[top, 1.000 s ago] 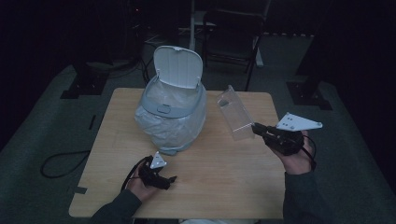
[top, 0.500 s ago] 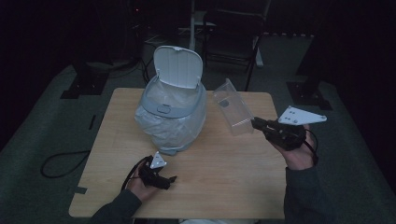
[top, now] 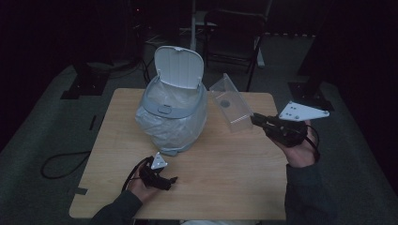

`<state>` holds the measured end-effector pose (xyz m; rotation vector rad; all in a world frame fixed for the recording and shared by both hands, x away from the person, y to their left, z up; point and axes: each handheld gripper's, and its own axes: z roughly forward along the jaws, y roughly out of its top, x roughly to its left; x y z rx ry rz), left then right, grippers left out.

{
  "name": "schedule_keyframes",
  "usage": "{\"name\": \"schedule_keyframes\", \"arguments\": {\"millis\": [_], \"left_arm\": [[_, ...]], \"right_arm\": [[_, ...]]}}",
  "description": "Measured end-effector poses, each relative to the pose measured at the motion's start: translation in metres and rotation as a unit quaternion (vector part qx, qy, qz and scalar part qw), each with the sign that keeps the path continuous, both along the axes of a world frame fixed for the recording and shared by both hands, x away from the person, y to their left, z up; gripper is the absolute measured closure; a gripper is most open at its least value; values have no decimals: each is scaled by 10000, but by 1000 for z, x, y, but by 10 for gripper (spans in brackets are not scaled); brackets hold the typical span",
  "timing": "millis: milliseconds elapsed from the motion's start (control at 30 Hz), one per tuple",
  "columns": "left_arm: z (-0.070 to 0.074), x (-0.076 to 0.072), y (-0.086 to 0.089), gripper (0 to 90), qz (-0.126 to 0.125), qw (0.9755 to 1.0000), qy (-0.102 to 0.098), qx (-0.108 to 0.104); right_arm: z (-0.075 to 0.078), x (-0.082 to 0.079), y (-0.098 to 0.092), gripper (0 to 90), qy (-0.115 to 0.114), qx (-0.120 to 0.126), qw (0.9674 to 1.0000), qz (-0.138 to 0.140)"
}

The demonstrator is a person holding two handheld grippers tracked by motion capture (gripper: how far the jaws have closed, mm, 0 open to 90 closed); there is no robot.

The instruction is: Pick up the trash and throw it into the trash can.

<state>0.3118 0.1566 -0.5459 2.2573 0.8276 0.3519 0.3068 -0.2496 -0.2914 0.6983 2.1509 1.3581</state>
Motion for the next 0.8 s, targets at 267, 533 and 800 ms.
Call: {"name": "schedule_keyframes", "arguments": {"millis": [267,533,800], "left_arm": [[0,0,0,92,0,10000,-1,2],[0,0,0,93,-2,10000,3,2],[0,0,0,93,-4,10000,5,6]], "right_arm": [[7,1,4,840,-31,-30,10000,51],[13,4,6,840,-66,-29,9999,99],[18,11,8,840,-69,16,9999,150]]}}
